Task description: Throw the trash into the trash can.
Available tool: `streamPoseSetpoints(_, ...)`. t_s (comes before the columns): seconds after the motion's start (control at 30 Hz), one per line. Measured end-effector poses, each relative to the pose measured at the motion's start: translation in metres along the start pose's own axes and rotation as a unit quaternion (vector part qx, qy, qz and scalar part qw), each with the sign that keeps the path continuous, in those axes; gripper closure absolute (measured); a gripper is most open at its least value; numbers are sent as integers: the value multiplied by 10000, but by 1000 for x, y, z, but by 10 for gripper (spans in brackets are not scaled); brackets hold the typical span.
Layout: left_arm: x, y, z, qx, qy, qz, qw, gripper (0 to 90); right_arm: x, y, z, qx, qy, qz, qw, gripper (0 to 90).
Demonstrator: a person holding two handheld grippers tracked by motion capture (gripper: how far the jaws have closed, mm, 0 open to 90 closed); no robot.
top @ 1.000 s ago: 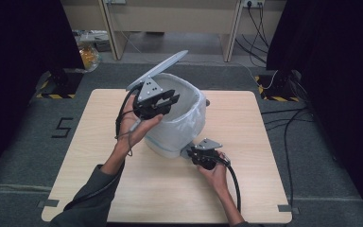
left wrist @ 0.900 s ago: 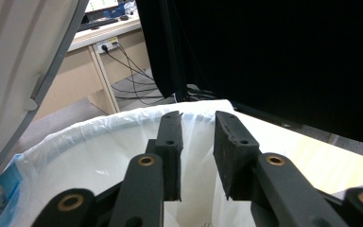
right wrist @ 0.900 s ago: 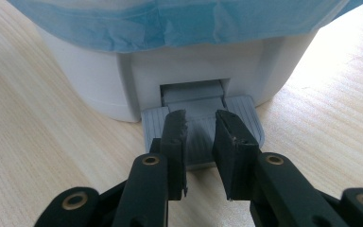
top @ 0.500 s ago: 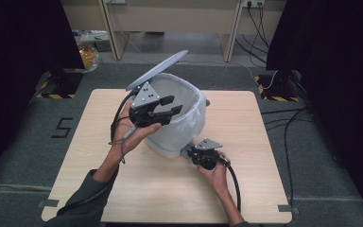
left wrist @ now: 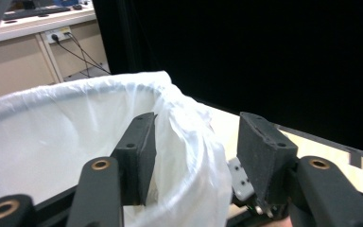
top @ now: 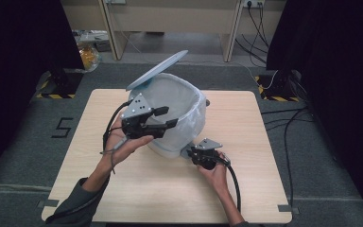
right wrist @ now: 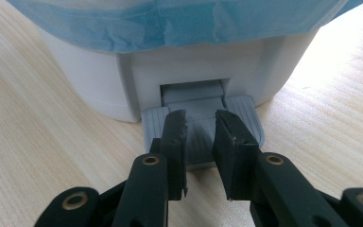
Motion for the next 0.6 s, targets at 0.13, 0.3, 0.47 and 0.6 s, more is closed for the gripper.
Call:
streamPoseSetpoints(0.13, -1, 7, 7, 86, 66, 13, 9999, 427, 0, 0, 0, 5, 5, 10, 10000, 740)
streamPoseSetpoints(0.3, -5, 17, 15, 139, 179, 37, 9997, 410, 0, 0, 0, 6, 8, 5, 10000, 740)
streamPoseSetpoints(0.47, -10, 27, 22, 218, 253, 15, 9994, 390, 0, 0, 0, 5, 12, 12, 10000, 740)
streamPoseSetpoints(0.6, -13, 35, 26, 262, 263, 8, 9993, 383, 0, 0, 0, -2, 16, 14, 10000, 740)
Point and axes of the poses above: each handheld gripper's, and its own axes: z roughly backward along the jaws, y roughly out of its underside, x roughly to its left, the point moved 2 cm from there along -z, roughly forward along the jaws
